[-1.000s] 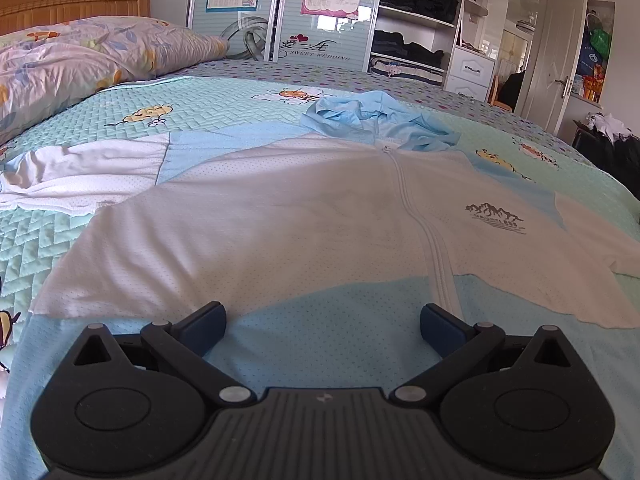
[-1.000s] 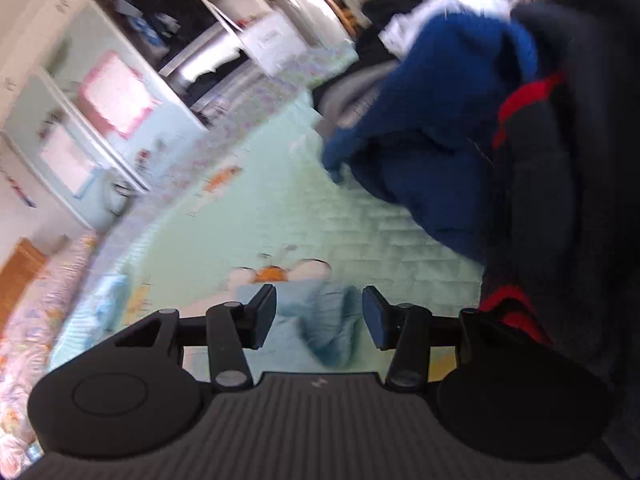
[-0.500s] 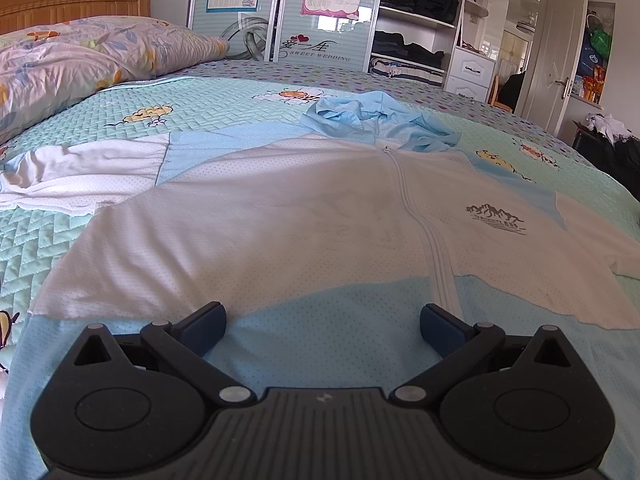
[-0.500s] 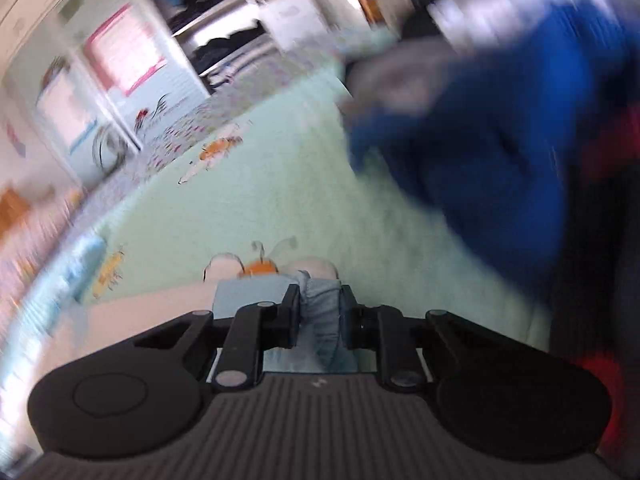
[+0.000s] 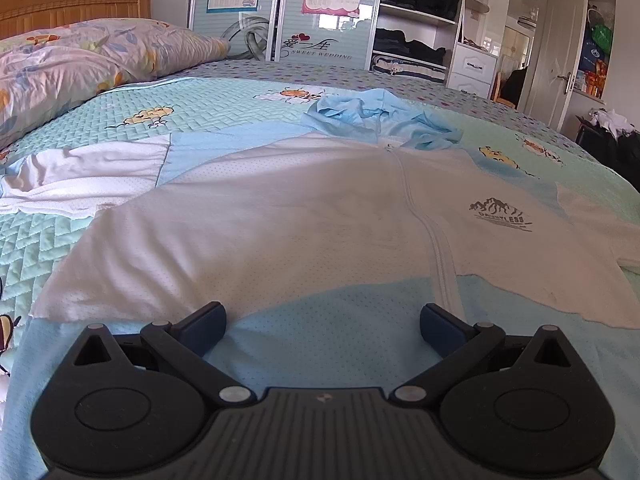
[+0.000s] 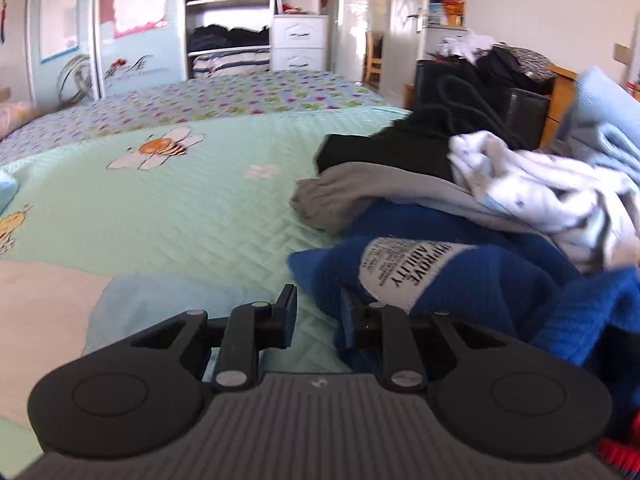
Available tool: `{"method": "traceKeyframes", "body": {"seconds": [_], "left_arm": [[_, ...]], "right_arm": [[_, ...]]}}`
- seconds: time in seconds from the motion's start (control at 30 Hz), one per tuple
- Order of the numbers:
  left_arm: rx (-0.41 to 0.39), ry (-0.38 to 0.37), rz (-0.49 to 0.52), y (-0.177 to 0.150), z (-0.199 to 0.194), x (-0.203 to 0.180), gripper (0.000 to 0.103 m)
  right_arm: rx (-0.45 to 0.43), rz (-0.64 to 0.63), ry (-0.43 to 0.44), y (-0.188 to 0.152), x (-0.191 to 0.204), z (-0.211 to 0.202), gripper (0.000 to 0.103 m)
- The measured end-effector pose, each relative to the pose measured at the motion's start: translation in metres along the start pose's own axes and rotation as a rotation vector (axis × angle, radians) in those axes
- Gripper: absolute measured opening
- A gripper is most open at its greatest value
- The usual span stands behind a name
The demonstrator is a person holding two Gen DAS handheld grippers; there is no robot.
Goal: Fold clothes
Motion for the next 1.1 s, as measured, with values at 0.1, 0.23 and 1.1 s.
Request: {"method": "traceKeyframes", "body": {"seconds": [0.1, 0.23, 1.1], "left_arm": [[-0.001, -0.001, -0.002, 0.000, 0.000, 0.000, 0.103], [-0.001, -0.003, -0.004, 0.000, 0.000, 0.001, 0.103], [-0.003, -0.005, -0.007, 0.000, -0.001, -0.001, 0.103]], "right_arm": [[-0.033, 0.140, 0.051, -0.003, -0.006, -0.014, 0.030], [-0.018, 0.334, 0.172, -0.019, -0.004, -0.026, 0.054], [0.083, 0.449, 0.088, -0.065, -0.011, -0.016, 0.017]]}}
Point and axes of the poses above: each gripper's, at about its wrist camera, not at the fingertips, and z roughly the way its jaws point, x to its left, y to its top, the point moved 3 cm from there along z, roughly the way its jaws point, and after that the axes turned 2 degrees about y, right-handed, at the moved point
